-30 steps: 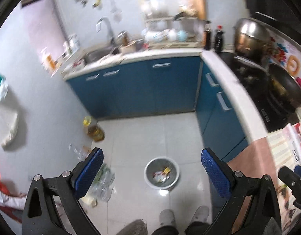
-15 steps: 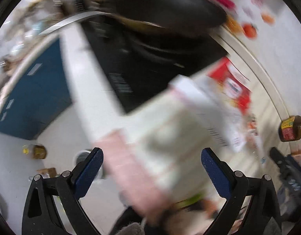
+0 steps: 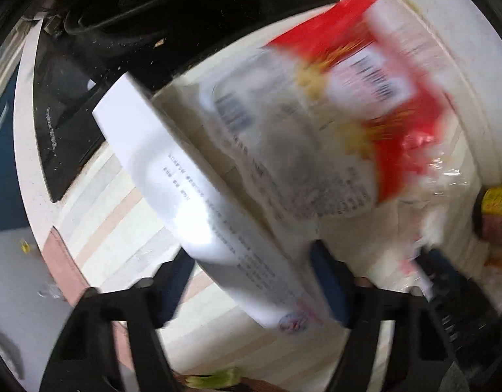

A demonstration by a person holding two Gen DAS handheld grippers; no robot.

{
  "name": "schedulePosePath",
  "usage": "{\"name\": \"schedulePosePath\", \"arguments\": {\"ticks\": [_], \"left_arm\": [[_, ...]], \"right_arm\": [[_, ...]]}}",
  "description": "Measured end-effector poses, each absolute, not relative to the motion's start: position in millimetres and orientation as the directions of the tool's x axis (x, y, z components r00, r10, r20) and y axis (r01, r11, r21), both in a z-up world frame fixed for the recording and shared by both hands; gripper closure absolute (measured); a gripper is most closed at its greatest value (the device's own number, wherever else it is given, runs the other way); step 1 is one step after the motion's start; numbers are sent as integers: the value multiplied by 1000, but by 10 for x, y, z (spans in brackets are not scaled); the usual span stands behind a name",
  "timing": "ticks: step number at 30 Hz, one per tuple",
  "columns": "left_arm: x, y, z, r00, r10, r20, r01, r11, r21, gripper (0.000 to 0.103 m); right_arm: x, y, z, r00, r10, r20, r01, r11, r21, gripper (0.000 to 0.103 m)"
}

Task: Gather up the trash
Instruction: 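Grasp the long white box with the left gripper while the right gripper grasps the clear cartoon snack bag, then carry the white box with the left gripper into the bin while the right gripper drops the snack bag in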

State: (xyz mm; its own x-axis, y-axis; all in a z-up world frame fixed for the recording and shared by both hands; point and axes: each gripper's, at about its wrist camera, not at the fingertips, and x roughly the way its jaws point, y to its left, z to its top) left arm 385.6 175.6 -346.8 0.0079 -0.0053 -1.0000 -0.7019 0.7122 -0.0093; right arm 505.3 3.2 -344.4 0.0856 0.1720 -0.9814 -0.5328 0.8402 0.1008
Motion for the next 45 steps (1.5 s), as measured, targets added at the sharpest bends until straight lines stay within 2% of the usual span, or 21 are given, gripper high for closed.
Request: {"name": "schedulePosePath", "arguments": {"ticks": [2, 8, 14, 15, 16, 17, 20, 28, 32, 36, 42, 45], "left_arm": [[3760, 1743, -3509, -17, 9, -1000, -694, 720, 19, 42], [3328, 1687, -3503, -42, 32, -999, -657, 752, 52, 41], [3380, 1745, -3531, -28, 51, -998, -692, 720, 56, 42], [3378, 1778, -3509, -20, 60, -998, -689, 722, 57, 46], [3421, 1786, -3495, -5, 71, -997, -685, 727, 55, 59], [3440, 1777, -3480, 2, 81, -997, -681, 730, 58, 71], [3405, 1760, -3358, 26, 103, -994, -666, 744, 60, 72], [2830, 1567, -2720, 136, 201, -970, -663, 746, 62, 73], [2106, 1648, -2498, 179, 227, -957, -697, 716, 40, 73], [1223, 2062, -2352, 193, 262, -946, -751, 659, 29, 73], [-48, 2484, -2504, 151, 268, -952, -856, 517, 10, 73], [-712, 2727, -2807, 114, 231, -966, -902, 431, -3, 73]], "right_arm": [[5036, -8, -3457, 82, 183, -980, -533, 839, 112, 77], [4879, -84, -3487, 58, 203, -977, -538, 831, 141, 77], [4722, -1, -3514, 94, 169, -981, -589, 804, 82, 77], [4700, 13, -3518, 93, 173, -981, -594, 800, 85, 78], [4666, 42, -3515, 93, 177, -980, -595, 799, 88, 80], [4625, 80, -3519, 94, 179, -979, -599, 796, 88, 88], [4508, 121, -3500, 98, 199, -975, -602, 792, 101, 99], [3974, 83, -2966, 121, 298, -947, -590, 789, 172, 101], [3789, 98, -2682, 97, 382, -919, -584, 770, 258, 101], [3347, 382, -2451, 58, 426, -903, -635, 714, 296, 101], [2263, 1082, -2376, -36, 455, -890, -738, 588, 331, 101], [1701, 1559, -2610, -103, 429, -897, -785, 520, 338, 101]]}}
